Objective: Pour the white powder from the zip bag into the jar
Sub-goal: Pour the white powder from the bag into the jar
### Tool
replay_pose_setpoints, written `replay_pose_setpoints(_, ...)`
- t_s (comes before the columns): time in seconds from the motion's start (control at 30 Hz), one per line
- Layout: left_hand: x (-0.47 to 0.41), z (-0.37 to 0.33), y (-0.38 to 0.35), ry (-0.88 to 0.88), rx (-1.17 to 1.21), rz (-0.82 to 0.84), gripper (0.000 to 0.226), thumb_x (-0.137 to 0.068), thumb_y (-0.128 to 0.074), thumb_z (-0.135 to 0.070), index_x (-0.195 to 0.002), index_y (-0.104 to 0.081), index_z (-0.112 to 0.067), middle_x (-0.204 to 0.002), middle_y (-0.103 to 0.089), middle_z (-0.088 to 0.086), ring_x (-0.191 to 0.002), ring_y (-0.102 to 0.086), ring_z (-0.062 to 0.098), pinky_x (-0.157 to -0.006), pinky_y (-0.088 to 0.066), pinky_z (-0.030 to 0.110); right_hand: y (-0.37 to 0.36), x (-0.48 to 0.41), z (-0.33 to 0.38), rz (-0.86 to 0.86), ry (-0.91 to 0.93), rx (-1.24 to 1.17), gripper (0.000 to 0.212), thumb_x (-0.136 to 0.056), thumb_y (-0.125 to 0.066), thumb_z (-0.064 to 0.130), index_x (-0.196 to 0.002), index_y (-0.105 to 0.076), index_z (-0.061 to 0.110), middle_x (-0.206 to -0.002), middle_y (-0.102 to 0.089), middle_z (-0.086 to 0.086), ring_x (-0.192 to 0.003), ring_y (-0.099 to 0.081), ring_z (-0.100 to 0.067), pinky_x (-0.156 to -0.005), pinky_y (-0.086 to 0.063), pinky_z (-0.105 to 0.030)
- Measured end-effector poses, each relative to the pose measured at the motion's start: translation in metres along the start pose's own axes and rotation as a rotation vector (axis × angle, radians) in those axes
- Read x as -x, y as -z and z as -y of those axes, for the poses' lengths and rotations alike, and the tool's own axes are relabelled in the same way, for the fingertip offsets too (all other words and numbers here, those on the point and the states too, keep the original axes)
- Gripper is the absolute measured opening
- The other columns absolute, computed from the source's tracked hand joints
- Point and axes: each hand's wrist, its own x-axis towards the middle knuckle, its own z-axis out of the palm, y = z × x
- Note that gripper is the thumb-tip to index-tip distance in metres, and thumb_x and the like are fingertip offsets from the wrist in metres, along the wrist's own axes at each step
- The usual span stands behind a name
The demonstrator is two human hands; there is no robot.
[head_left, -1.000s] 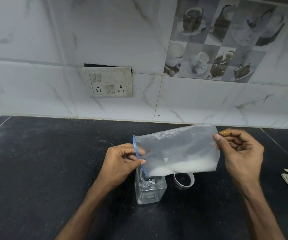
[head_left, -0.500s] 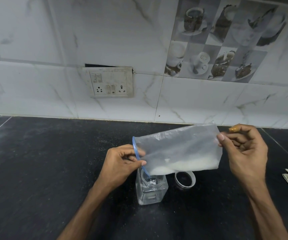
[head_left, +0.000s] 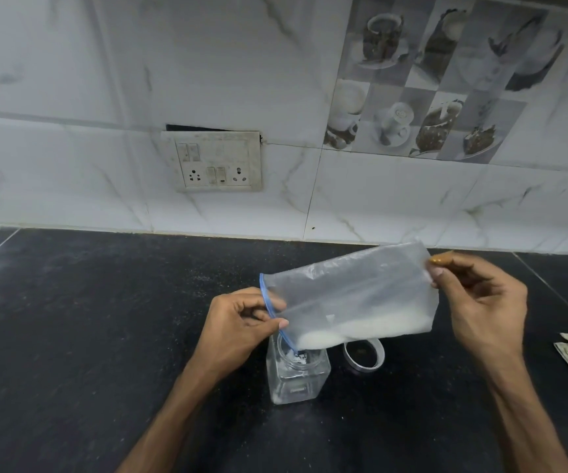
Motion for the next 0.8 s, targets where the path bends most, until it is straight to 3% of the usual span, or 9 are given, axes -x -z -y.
replay_pose_setpoints(0.17,-0.0012,0.0021,0.0005,-0.007,-0.004,-0.002,0.019,-0.070,-0.085,0.003,-0.083,-0.080,-0.010,-0.087,-0.077,-0.002,-0.055,-0.062,0.000,-0.061,-0.056,0.012,0.0006,0.0020,-0.0089,0.000,0.054,-0.002,0.047,-0.083,-0.063,-0.016,-0.083,-0.077,0.029,-0.085,-0.073,0.018,-0.079,-0.067,-0.006,-0.072,-0.053,-0.014)
replay_pose_setpoints(0.4,-0.0004,0.0051,0.0019,-0.003,-0.001,-0.019,0.018,-0.069,-0.085,0.002,-0.079,-0.080,-0.011,-0.092,-0.076,-0.003,-0.056,-0.061,0.001,-0.060,-0.055,0.012,-0.0007,0.0040,-0.0058,0.074,0.038,-0.033,0.032,-0.073,-0.075,-0.011,-0.093,-0.073,0.014,-0.095,-0.073,0.012,-0.083,-0.067,-0.005,-0.080,-0.053,-0.014)
replay_pose_setpoints(0.8,0.0015,0.0075,0.0006,0.003,0.013,-0.021,0.027,-0.069,-0.085,0.003,-0.075,-0.078,-0.021,-0.093,-0.076,-0.007,-0.056,-0.063,0.001,-0.060,-0.055,0.012,-0.0023,0.0083,-0.0063,0.041,-0.031,-0.065,0.029,-0.076,-0.072,-0.013,-0.083,-0.073,0.014,-0.080,-0.073,0.020,-0.080,-0.068,0.002,-0.078,-0.051,-0.010)
